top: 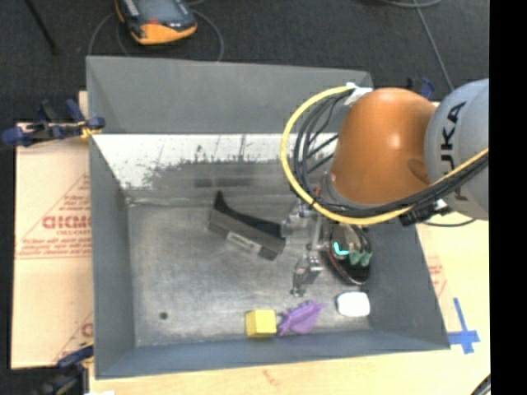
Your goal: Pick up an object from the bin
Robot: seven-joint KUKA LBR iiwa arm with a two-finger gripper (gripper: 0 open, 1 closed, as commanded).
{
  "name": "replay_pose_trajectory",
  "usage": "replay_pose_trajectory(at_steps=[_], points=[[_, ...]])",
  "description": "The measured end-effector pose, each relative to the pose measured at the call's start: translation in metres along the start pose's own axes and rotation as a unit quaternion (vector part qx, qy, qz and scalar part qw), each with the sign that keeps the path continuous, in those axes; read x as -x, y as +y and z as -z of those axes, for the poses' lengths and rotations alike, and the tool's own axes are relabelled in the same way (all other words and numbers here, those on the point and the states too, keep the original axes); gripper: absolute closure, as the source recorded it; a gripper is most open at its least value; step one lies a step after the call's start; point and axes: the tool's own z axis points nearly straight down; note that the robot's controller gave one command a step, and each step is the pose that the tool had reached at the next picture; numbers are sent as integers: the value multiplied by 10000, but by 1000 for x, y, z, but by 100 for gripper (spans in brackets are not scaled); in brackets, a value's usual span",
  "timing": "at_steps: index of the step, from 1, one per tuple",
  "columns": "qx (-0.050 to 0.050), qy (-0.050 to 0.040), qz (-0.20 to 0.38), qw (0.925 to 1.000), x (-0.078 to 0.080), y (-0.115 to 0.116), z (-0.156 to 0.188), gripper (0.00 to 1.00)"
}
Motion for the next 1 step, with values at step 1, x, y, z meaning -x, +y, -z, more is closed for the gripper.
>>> replay_pose_trajectory(at_steps=[1], points=[[3,-36,-4,10000,2,0,3,0]])
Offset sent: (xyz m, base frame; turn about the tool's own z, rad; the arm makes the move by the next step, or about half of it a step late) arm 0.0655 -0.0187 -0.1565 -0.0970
